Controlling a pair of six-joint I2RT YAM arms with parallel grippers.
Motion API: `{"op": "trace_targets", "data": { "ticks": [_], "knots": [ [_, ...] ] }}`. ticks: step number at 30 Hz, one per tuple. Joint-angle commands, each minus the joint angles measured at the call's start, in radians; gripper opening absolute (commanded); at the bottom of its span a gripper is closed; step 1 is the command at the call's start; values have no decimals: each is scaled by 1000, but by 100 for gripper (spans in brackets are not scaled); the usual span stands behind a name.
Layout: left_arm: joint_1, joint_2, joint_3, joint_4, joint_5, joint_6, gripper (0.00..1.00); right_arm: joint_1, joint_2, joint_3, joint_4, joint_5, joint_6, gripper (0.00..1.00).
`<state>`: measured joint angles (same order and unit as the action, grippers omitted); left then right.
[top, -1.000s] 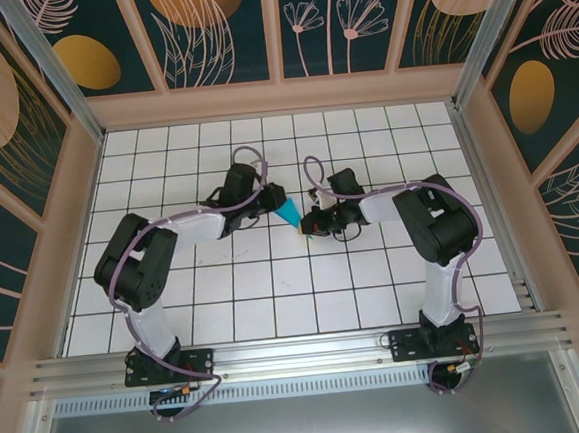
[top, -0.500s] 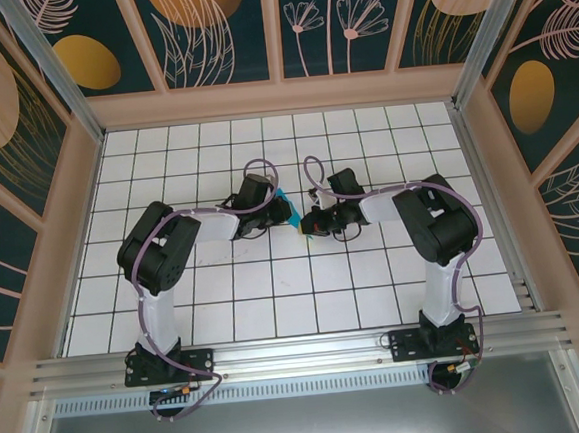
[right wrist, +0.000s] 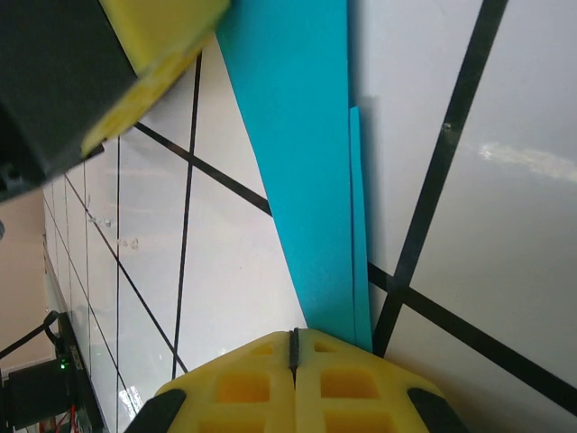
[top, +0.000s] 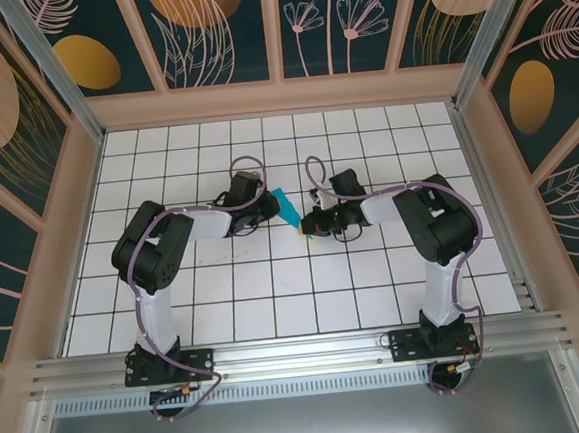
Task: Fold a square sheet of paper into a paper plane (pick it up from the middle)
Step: Fold the wing for the fifth time at the center of the table.
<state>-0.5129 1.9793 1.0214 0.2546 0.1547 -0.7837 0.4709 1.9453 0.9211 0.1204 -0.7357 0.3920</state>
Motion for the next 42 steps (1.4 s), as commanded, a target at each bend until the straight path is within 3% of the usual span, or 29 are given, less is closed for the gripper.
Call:
{"op": "trace_targets", "data": {
  "ticks": [1, 16, 21, 26, 31, 42],
  "knots": [
    [60, -1, -25, -38, -96, 7, 16, -8, 126, -87, -193, 185, -7, 3],
    [115, 16, 54, -104, -149, 71, 17, -12, 119, -103, -186, 187, -5, 3],
    [108, -88, 0, -14, 11, 87, 15, -11, 116, -105, -187, 187, -6, 3],
    [50, -166, -92, 97, 80, 61, 13, -11, 114, -113, -181, 188, -5, 3],
    [-15, -97, -25, 120, 140, 67, 13, -11, 116, -114, -179, 186, -5, 3],
    [-28, 47, 87, 4, 50, 66, 12, -12, 72, -87, -172, 159, -4, 4]
  ]
}}
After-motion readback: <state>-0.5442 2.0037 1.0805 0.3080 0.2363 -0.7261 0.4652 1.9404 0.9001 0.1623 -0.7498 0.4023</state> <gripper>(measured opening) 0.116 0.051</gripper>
